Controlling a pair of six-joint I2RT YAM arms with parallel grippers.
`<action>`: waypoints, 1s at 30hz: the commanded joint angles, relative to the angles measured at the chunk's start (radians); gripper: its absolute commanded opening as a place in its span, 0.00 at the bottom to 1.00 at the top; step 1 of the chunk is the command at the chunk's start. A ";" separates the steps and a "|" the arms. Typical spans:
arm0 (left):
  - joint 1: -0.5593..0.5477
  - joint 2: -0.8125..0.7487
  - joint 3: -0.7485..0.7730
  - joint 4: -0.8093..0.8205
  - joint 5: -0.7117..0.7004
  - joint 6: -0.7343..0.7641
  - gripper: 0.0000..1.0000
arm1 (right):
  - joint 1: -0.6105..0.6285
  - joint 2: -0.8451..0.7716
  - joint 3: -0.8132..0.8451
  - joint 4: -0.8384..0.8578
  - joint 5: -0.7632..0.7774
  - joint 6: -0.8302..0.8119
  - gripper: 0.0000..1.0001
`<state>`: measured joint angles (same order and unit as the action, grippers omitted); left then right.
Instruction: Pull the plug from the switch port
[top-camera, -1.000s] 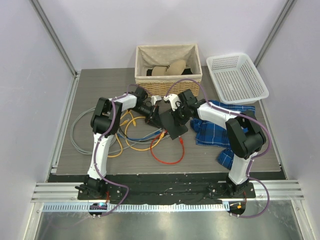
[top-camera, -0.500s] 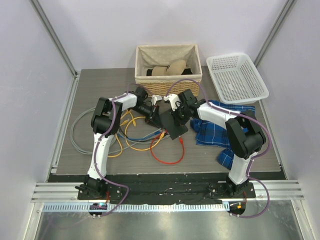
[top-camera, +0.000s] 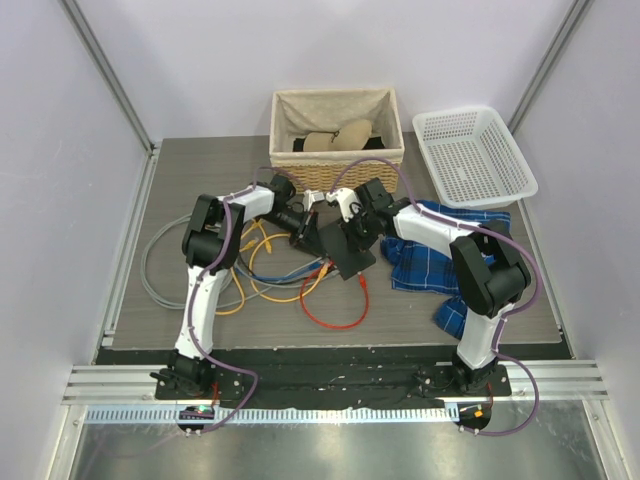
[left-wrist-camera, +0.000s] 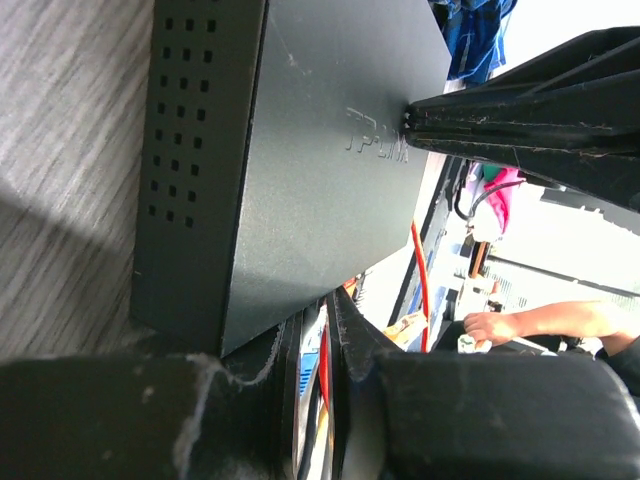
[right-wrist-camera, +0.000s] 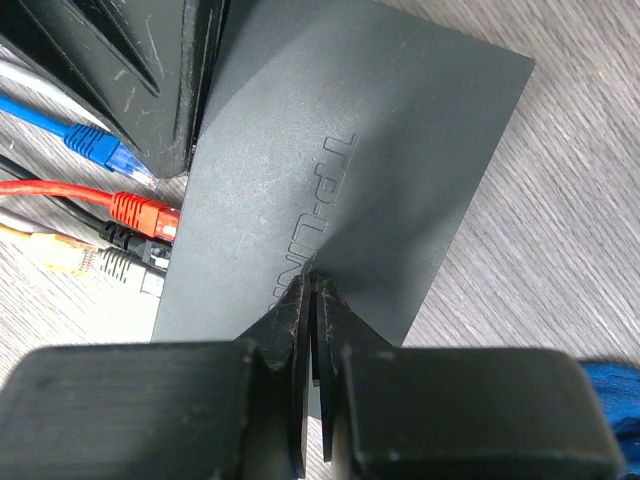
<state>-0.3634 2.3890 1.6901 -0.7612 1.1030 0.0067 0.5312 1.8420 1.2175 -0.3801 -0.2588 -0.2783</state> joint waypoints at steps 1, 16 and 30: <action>-0.009 0.042 0.029 -0.062 -0.138 0.058 0.00 | 0.006 0.065 -0.029 -0.085 0.038 -0.002 0.08; -0.022 0.002 -0.018 -0.061 -0.153 0.096 0.00 | 0.007 0.069 -0.024 -0.086 0.038 -0.002 0.08; 0.069 -0.080 0.034 -0.351 -0.238 0.328 0.00 | 0.010 0.057 -0.041 -0.083 0.046 -0.013 0.08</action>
<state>-0.3634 2.3955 1.7599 -0.9878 1.0172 0.1669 0.5354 1.8565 1.2350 -0.3805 -0.2596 -0.2787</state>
